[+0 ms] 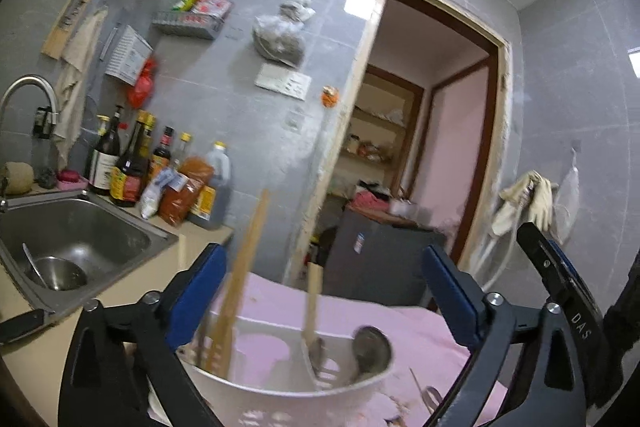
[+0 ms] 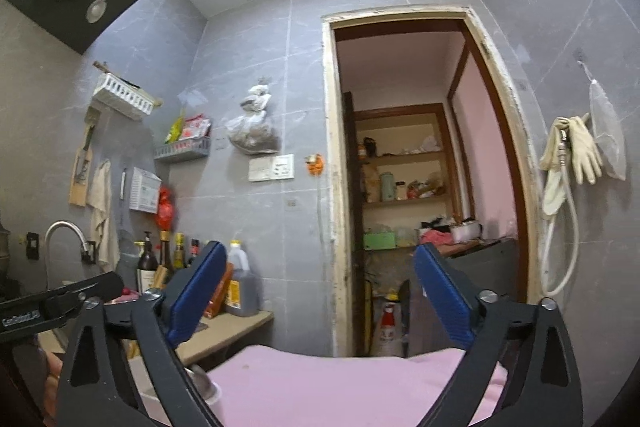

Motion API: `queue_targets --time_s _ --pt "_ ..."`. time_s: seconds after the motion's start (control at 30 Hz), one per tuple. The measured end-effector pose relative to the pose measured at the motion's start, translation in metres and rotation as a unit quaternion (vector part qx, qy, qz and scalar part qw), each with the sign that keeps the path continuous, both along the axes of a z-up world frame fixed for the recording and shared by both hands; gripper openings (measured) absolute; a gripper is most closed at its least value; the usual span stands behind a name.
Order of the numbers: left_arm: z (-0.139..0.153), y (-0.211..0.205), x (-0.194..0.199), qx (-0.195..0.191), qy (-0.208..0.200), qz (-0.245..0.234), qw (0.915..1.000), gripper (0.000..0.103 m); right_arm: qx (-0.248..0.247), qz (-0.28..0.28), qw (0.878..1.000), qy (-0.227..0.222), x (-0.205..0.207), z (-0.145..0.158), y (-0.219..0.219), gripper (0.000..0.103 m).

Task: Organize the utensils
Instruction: 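Move both tools back toward the remaining chopstick and metal tongs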

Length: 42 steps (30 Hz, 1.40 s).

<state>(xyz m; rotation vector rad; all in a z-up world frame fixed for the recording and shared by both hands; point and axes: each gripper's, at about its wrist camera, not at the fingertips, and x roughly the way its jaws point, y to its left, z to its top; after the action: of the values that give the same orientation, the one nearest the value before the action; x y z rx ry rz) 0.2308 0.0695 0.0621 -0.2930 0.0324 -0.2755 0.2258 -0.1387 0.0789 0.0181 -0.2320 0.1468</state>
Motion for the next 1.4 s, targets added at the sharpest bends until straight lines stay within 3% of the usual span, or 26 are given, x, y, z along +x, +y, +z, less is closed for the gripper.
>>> queue_targets --time_s 0.23,0.4,0.7,1.1,1.4 --pt "-0.002 -0.034 -0.004 0.035 0.026 -0.041 0.9982 0.101 -0.003 -0.020 0.999 0.048 -0.012 -0.003 -0.041 0.103" --pt "-0.012 -0.065 -0.006 0.075 0.056 -0.077 0.9926 0.101 -0.015 -0.025 0.994 0.101 -0.016 -0.009 -0.063 0.103" --pt "-0.041 -0.102 0.008 0.105 0.160 -0.155 0.9692 0.101 -0.038 -0.035 0.975 0.216 -0.018 -0.035 -0.098 0.103" --pt "-0.074 -0.145 0.018 0.191 0.248 -0.147 0.9384 0.101 -0.082 -0.014 0.927 0.367 -0.015 -0.083 -0.105 0.102" --pt "-0.102 -0.152 0.032 0.232 0.305 -0.127 0.9146 0.100 -0.096 0.042 0.888 0.447 -0.005 -0.107 -0.089 0.087"
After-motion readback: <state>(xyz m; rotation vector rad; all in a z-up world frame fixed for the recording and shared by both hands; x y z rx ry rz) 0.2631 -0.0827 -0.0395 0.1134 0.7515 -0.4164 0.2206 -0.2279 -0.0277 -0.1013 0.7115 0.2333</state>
